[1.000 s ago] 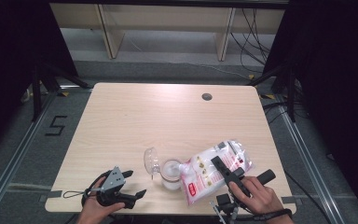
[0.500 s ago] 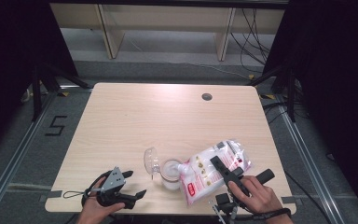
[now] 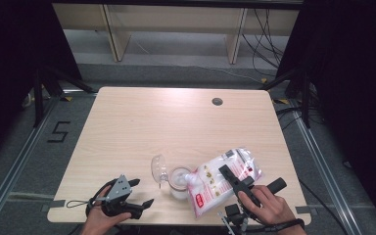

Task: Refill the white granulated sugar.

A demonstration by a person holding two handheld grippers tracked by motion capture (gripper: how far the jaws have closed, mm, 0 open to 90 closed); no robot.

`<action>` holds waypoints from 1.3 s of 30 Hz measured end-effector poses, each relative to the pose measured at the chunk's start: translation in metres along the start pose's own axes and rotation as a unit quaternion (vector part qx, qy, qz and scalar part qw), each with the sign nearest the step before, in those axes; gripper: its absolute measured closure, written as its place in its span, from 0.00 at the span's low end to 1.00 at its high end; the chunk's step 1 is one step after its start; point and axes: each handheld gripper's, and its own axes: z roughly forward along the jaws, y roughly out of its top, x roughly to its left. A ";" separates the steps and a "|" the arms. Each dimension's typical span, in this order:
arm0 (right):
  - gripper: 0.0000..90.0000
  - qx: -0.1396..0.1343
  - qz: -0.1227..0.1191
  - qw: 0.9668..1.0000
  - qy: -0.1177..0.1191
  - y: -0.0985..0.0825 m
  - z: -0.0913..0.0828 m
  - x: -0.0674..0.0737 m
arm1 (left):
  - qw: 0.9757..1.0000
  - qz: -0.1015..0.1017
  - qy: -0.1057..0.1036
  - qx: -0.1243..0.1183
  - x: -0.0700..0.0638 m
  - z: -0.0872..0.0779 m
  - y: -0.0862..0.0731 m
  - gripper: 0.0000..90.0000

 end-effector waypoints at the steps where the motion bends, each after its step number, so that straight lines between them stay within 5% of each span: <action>1: 0.79 -0.002 -0.001 1.000 -0.004 0.000 0.001 -0.001 | 1.000 0.000 0.000 0.001 0.000 0.000 0.000 0.18; 10: 0.79 0.005 -0.014 1.000 -0.008 -0.009 -0.001 0.001 | 1.000 0.016 0.000 0.002 0.003 0.000 0.001 0.18; 11: 0.79 0.008 -0.007 1.000 -0.006 -0.009 -0.001 0.002 | 1.000 -0.001 -0.001 -0.005 0.000 0.001 0.000 0.18; 14: 0.79 0.003 -0.007 1.000 -0.003 -0.006 -0.001 0.003 | 1.000 0.017 0.001 0.007 0.004 -0.001 0.001 0.18; 16: 0.79 -0.001 -0.023 1.000 0.000 -0.004 -0.001 0.001 | 1.000 0.012 0.000 0.011 0.003 -0.002 0.000 0.18; 18: 0.79 0.000 0.001 1.000 -0.002 -0.001 -0.001 0.003 | 1.000 0.007 -0.002 0.002 0.001 -0.001 0.001 0.18; 20: 0.79 -0.004 -0.005 1.000 -0.001 0.001 0.000 0.001 | 1.000 0.018 -0.003 0.004 0.003 -0.001 0.001 0.18; 22: 0.79 -0.001 0.000 1.000 0.001 0.001 0.000 0.001 | 1.000 0.000 0.000 0.000 0.000 0.000 0.000 0.18; 34: 0.80 0.002 -0.019 1.000 -0.004 -0.007 -0.002 -0.001 | 1.000 0.013 0.001 0.011 0.003 -0.002 0.000 0.18; 37: 0.80 0.002 -0.018 1.000 0.003 -0.003 -0.002 -0.001 | 1.000 -0.003 -0.004 -0.002 0.001 0.000 0.001 0.18; 38: 0.80 -0.001 0.005 1.000 -0.002 -0.001 -0.002 0.002 | 1.000 0.004 0.001 0.002 0.001 0.000 0.000 0.18; 39: 0.80 -0.002 -0.014 1.000 0.001 -0.001 -0.002 -0.001 | 1.000 0.000 -0.002 0.000 0.000 0.000 0.000 0.18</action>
